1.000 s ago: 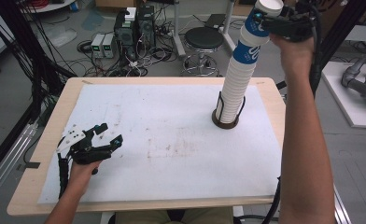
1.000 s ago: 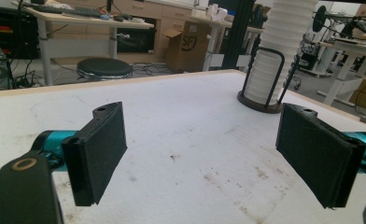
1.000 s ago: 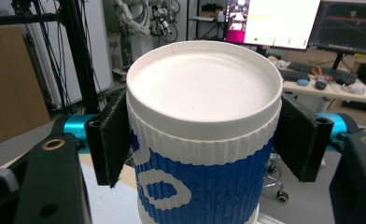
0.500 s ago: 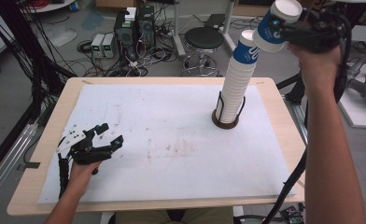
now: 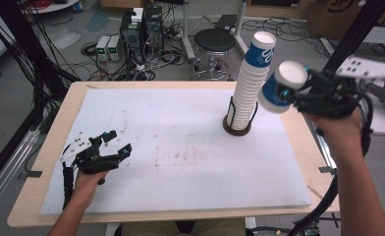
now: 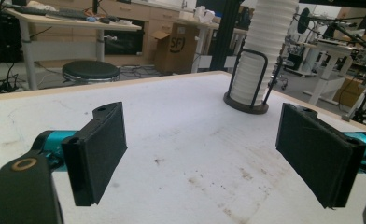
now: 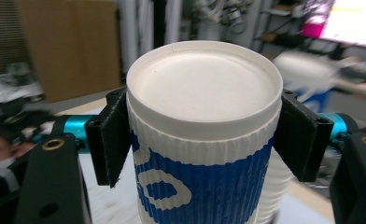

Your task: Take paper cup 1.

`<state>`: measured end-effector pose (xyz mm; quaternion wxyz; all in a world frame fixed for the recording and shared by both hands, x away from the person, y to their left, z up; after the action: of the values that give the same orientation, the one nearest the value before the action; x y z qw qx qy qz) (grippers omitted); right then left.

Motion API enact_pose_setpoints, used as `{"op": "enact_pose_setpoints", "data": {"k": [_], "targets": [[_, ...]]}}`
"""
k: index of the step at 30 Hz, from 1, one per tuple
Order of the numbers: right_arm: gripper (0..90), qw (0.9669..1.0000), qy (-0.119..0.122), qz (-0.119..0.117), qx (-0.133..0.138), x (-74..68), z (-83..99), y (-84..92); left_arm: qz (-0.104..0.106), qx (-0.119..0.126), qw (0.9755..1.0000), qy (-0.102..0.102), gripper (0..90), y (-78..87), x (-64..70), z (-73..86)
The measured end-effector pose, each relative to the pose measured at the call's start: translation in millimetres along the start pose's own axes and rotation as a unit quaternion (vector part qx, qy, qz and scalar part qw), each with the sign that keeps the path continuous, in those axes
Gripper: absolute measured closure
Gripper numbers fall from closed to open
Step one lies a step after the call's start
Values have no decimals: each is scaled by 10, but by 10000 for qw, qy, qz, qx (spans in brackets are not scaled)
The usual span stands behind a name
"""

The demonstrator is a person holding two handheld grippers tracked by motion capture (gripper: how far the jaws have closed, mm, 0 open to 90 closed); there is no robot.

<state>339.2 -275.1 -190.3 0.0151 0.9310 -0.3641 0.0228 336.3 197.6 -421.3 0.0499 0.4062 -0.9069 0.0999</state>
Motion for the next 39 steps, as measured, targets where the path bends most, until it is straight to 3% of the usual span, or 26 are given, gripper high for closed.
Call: {"op": "enact_pose_setpoints", "data": {"k": [1, 6, 7, 13, 24, 39], "targets": [[277, 10000, 0, 0, 0, 0, 0, 0, 10, 20, 10000, -18, 161, -2, 10, -4], [277, 9989, -174, -427, -124, -244, 635, -86, 62, -30, 10000, -41, 160, -13, 37, 7], [277, 9989, -174, -427, -124, -244, 635, -86, 75, -29, 10000, -42, 160, -18, 44, 11], [277, 9977, -252, -495, -395, -381, 1200, -282, 140, -20, 9999, -85, 157, -29, 82, 4], [277, 9971, -324, -587, -366, -498, 1562, -476, 244, -40, 9996, -121, 157, -39, 124, 18], [277, 9969, -223, -638, -404, -587, 1623, -528, 392, -37, 9991, -177, 156, -41, 174, 15]]}}
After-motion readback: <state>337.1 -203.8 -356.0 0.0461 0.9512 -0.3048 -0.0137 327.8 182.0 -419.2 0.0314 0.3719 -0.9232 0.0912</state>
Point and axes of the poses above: each handheld gripper's, and its own axes: y roughly backward along the jaws, z roughly out of its underside, x roughly to its right, the point moved 6 cm from there along -y, roughly forward along the jaws, and after that the axes turned 13 degrees about x, right-handed, at the moved point
